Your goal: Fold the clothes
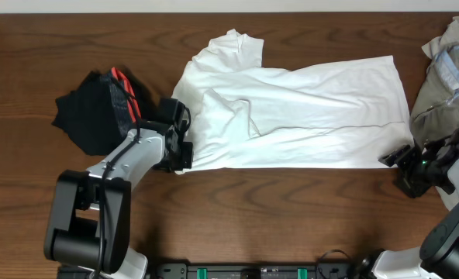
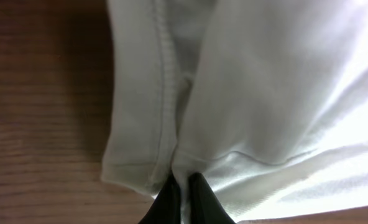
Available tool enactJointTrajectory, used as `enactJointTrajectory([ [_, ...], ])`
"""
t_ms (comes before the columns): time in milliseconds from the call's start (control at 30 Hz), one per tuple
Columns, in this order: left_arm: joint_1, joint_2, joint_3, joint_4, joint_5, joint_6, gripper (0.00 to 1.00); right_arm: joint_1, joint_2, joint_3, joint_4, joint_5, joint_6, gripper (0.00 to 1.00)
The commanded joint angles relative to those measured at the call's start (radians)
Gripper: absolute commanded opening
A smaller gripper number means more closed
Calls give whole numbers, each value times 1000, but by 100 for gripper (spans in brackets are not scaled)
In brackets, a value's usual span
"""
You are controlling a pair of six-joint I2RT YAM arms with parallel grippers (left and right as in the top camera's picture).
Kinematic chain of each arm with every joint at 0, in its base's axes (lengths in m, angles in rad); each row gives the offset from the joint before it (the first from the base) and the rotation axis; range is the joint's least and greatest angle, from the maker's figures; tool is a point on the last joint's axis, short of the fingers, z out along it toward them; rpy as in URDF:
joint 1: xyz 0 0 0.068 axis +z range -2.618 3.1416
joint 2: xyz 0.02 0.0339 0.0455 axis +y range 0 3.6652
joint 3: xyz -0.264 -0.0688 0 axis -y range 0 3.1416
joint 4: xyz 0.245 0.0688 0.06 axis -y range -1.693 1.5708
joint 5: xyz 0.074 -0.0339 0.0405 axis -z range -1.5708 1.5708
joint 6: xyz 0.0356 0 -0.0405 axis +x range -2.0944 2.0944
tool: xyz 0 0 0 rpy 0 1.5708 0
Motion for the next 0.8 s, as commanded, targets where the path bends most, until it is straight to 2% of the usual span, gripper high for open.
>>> enactJointTrajectory([
  [0, 60, 35, -23, 4, -113, -58, 6, -5, -16, 11, -5, 34, -34, 69],
  [200, 106, 29, -23, -6, -70, -57, 6, -4, -17, 13, -14, 96, -31, 68],
  [267, 105, 29, -23, -6, -60, -57, 6, -4, -16, 13, -2, 91, -4, 64],
  [433, 105, 29, -23, -3, -56, -57, 6, -4, -16, 13, 6, 93, 47, 35],
  [567, 105, 29, -23, -3, -56, -57, 6, -4, -16, 13, -1, 126, 53, 17],
  [667, 105, 29, -23, -3, -56, -57, 6, -4, -16, 13, -21, 206, 71, 17],
  [767, 105, 29, -23, -3, -56, -57, 6, -4, -16, 13, -21, 243, 74, 24],
])
